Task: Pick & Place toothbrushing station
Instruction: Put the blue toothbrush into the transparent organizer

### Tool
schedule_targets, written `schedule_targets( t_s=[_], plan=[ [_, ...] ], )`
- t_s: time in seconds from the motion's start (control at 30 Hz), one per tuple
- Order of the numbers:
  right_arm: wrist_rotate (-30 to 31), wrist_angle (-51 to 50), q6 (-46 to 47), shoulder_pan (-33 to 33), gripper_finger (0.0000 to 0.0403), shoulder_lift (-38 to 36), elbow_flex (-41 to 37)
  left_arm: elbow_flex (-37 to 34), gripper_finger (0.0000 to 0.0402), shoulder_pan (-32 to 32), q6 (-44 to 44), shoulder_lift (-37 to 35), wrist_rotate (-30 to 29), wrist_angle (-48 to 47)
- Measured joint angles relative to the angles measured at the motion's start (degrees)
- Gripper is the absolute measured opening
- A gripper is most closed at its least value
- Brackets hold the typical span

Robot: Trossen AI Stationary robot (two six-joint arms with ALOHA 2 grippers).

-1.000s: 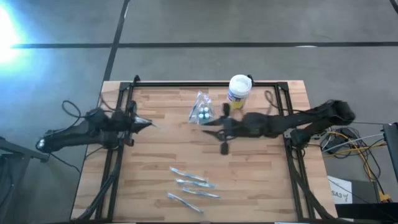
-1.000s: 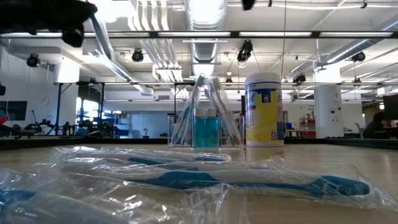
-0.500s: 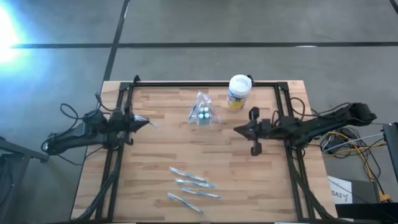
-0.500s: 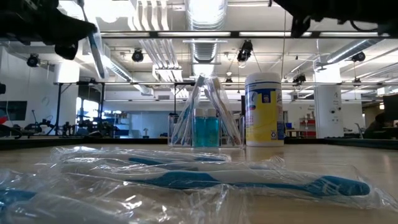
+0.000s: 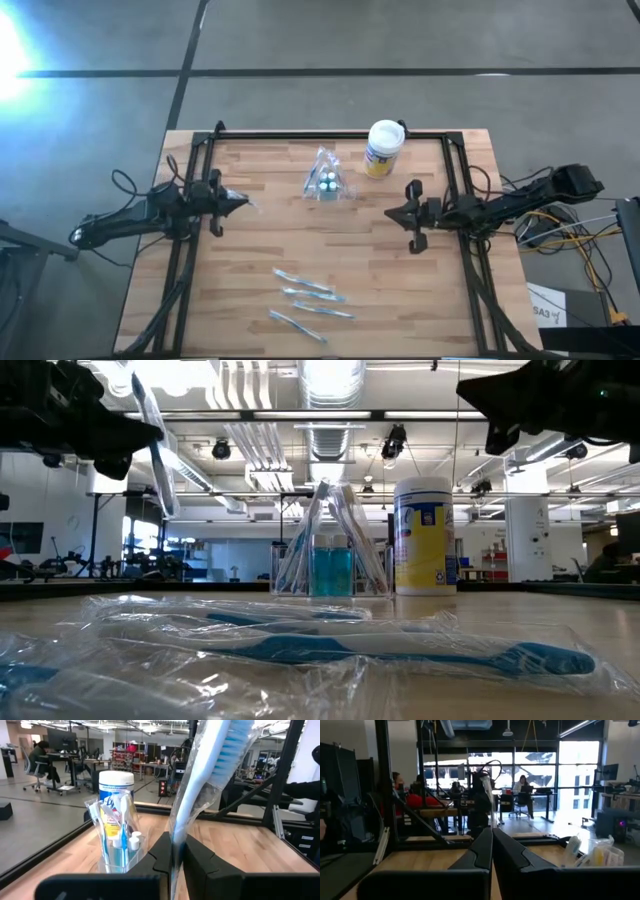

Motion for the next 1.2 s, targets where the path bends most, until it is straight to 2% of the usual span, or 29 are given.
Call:
schedule_targets(
  t_s=[0.17,0.3,0.5,0.67,0.8,1.03,1.2],
  plan=[
    [-0.21,0.58,-1.11,0.01,0.0008,-0.48,-1.16,-0.11,0.0025,0.01,0.05,0.00,0.15,0.02],
    [0.14,6.09,-0.20,0.00,0.0008,-1.28,-5.57,-0.13,0.0025,0.02,0.07,0.00,1.25,0.03],
    [1.18,6.23,0.71,0.14,0.0008,-2.13,-5.53,-0.17,0.0025,0.07,-1.65,0.27,0.38,0.72],
    [1.51,6.35,0.20,0.12,0.0008,-1.87,-5.45,2.11,0.0025,0.09,-1.56,4.39,0.11,6.41],
    [1.51,6.59,-0.12,0.12,0.0008,-1.93,-5.43,7.00,0.0025,0.50,1.85,11.93,0.09,11.33],
    [1.51,6.79,-0.37,0.10,0.0008,-1.93,-5.43,18.17,0.0025,2.42,9.49,32.81,0.48,18.14],
    [1.51,6.78,-0.39,0.10,0.0008,-1.93,-5.43,22.91,0.0025,6.81,10.56,47.38,7.75,27.08]
  ],
)
